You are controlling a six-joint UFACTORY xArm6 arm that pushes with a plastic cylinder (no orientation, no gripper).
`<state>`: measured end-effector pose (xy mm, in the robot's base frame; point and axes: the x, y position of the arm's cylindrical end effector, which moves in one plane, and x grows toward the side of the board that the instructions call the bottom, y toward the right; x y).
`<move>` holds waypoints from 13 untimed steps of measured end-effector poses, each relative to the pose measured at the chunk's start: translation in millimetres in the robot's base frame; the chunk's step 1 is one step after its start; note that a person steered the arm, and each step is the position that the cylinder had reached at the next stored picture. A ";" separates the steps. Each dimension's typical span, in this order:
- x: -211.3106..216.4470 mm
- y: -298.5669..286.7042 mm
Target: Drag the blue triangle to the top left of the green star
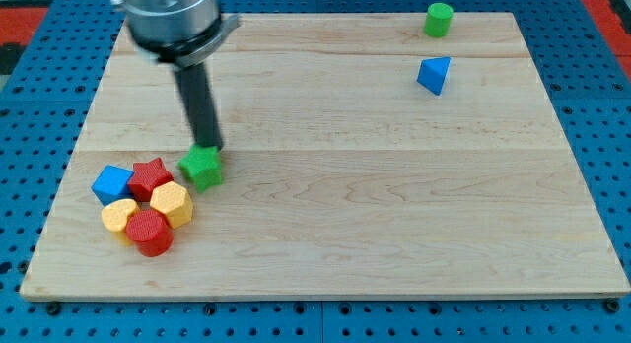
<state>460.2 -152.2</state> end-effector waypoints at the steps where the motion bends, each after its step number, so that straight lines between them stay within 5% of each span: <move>1: 14.8 -33.4; 4: -66.5 355.1; 5: -130.3 413.6; 7: -121.4 195.0; 8: -170.3 242.6; 9: -200.0 225.6; 10: -156.5 146.6; 11: -96.4 133.6; 12: -110.0 181.1; 13: -58.7 143.7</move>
<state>401.4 -8.4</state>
